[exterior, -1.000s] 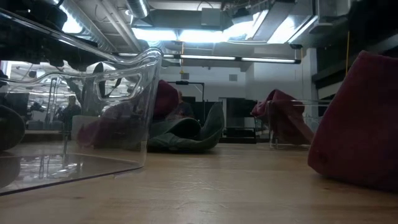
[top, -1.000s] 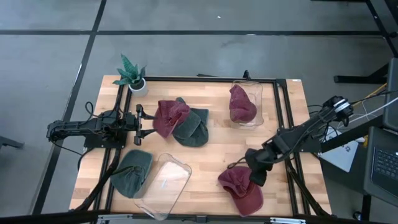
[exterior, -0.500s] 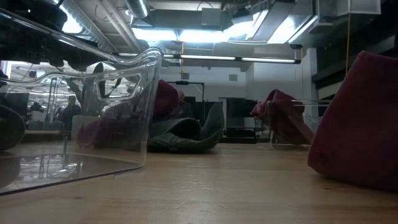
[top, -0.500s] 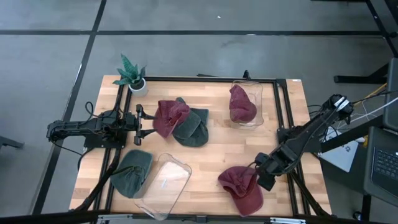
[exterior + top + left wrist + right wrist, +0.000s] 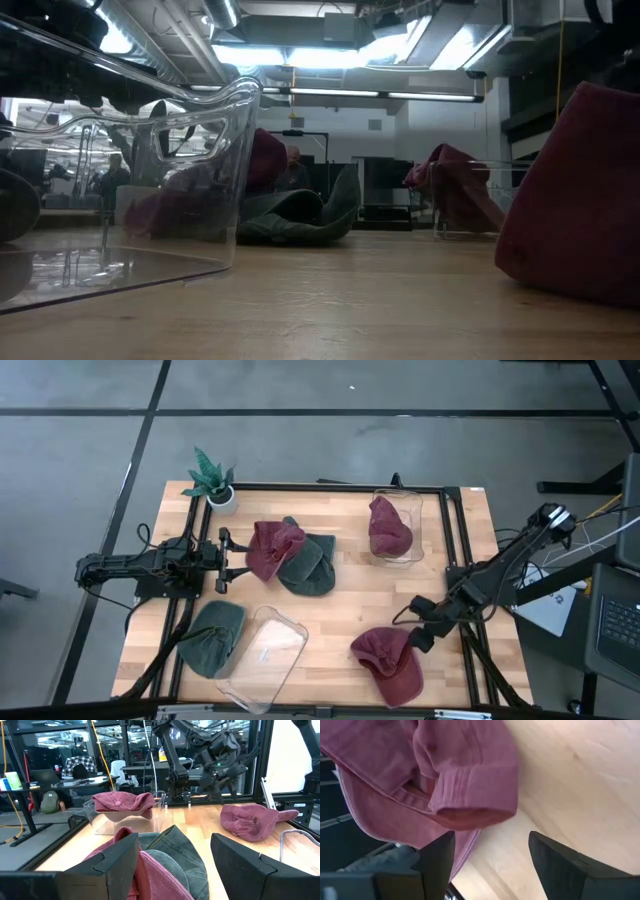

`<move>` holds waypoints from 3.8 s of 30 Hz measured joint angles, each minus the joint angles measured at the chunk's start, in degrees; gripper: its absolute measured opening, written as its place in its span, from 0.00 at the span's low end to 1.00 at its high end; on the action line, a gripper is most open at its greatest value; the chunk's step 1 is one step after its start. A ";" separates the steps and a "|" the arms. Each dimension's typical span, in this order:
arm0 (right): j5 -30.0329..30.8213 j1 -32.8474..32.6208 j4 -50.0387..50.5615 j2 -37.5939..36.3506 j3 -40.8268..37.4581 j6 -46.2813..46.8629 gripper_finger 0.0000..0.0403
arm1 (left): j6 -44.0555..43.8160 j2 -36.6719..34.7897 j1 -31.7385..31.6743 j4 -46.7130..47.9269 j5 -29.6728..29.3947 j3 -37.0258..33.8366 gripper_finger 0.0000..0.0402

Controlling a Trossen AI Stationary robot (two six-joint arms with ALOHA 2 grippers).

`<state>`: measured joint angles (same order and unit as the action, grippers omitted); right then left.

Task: Pick & Place hat
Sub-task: Put the bottom red cap into the top transparent bin

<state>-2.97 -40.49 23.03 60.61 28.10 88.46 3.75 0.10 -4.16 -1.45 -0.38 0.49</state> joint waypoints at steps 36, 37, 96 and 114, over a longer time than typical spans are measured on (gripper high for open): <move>4.96 -0.07 -31.06 5.76 -14.41 5.60 0.33 | 0.00 0.00 0.00 0.00 0.00 -0.01 0.61; 4.57 -0.07 -31.50 6.30 -14.41 5.54 0.31 | 0.00 -0.02 0.00 0.00 0.00 -0.02 0.61; 37.97 13.53 49.09 7.15 35.40 -65.32 0.03 | 0.00 0.00 0.00 -0.02 0.00 -0.02 0.61; 32.81 11.41 42.79 18.78 30.38 -60.47 0.04 | 0.00 0.00 0.00 -0.01 0.00 -0.02 0.61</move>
<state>29.84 -29.08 65.82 79.39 58.48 27.99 3.75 0.10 -4.16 -1.46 -0.38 0.47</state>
